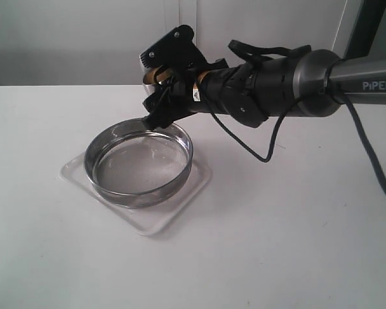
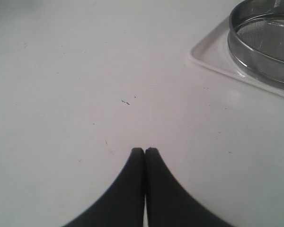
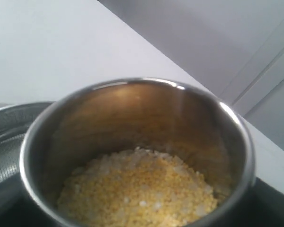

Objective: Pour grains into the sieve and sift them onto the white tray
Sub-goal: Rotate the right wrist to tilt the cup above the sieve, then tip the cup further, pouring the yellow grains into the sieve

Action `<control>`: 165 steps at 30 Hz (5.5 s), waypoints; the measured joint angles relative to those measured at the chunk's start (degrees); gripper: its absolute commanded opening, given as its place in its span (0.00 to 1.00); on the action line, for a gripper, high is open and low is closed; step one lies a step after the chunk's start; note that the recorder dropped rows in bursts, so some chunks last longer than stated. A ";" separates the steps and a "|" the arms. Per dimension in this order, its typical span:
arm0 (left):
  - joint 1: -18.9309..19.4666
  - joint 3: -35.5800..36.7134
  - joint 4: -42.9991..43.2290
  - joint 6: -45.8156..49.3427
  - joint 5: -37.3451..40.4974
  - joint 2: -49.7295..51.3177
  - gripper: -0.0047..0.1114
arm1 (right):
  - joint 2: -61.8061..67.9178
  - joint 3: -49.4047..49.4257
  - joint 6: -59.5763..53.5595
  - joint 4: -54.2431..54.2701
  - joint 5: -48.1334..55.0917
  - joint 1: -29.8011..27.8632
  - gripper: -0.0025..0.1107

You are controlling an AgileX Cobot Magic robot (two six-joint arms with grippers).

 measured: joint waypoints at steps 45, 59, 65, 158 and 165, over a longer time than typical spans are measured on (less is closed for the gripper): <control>0.00 0.00 0.00 0.00 0.00 0.00 0.04 | 8.84 -7.92 -2.56 -41.79 16.51 7.86 0.02; 0.00 0.00 0.00 0.00 0.00 0.00 0.04 | 11.29 -8.51 3.38 -55.77 18.56 8.76 0.02; 0.00 0.00 0.00 0.00 0.00 0.00 0.04 | 12.57 -8.51 5.76 -61.12 19.54 8.76 0.02; 0.00 0.00 0.00 0.00 0.00 0.00 0.04 | 12.09 -12.53 -23.52 -78.27 30.78 12.04 0.02; 0.00 0.00 0.00 0.00 0.00 0.00 0.04 | 12.09 -12.53 -25.50 -78.27 26.50 12.04 0.02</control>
